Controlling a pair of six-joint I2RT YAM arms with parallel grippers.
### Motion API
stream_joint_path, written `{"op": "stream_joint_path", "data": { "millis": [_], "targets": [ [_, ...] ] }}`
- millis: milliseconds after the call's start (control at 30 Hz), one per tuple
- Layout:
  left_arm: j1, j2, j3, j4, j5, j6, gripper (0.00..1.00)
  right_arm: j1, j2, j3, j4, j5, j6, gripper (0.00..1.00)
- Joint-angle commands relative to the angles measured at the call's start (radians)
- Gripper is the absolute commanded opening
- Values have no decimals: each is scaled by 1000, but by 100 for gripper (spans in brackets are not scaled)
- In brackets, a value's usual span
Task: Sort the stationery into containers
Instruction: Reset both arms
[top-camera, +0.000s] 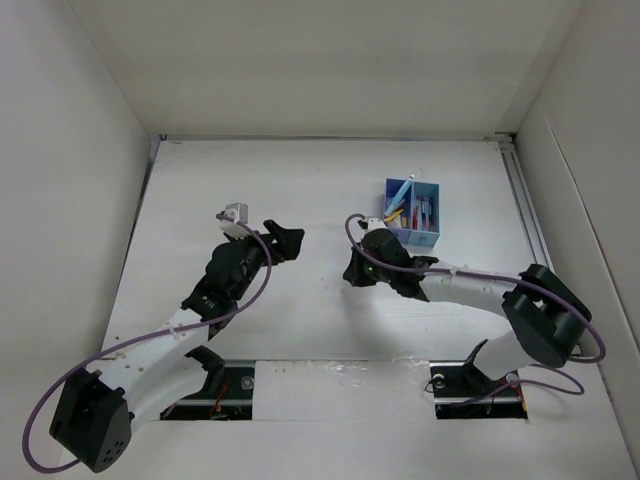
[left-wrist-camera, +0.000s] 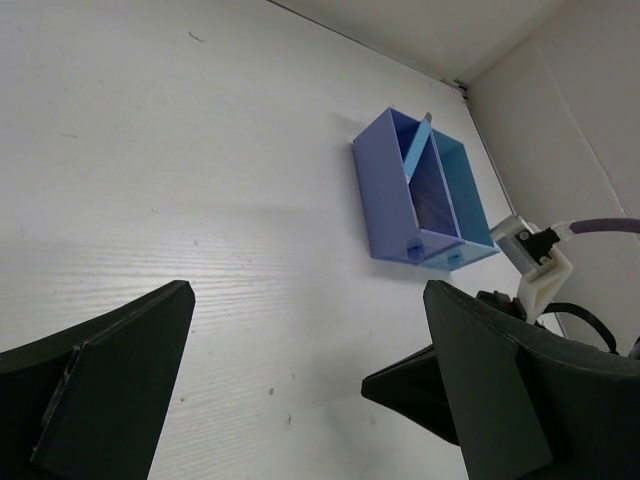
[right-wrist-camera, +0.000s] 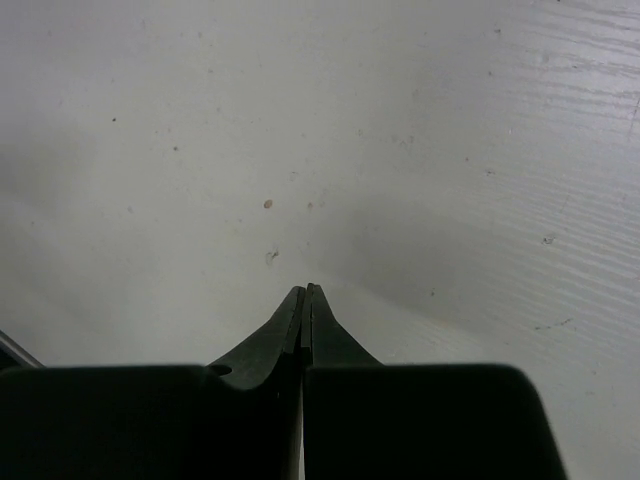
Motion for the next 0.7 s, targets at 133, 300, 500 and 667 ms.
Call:
{"op": "stream_joint_path", "data": {
  "millis": [133,300,500,667],
  "targets": [
    [5,-32,-49,106,-13,45,99,32,-115,-38,135,47,-26,0],
    [5,-32,-49,117,7,55,99,32,-137,-47,145,49,-26,40],
    [5,-23,-39,108,16,65,99,42,-130,-35,136,53,-26,51],
    [5,-33,-42,121,25,68,99,42,-190,-53,136,84,-17,53]
  ]
}}
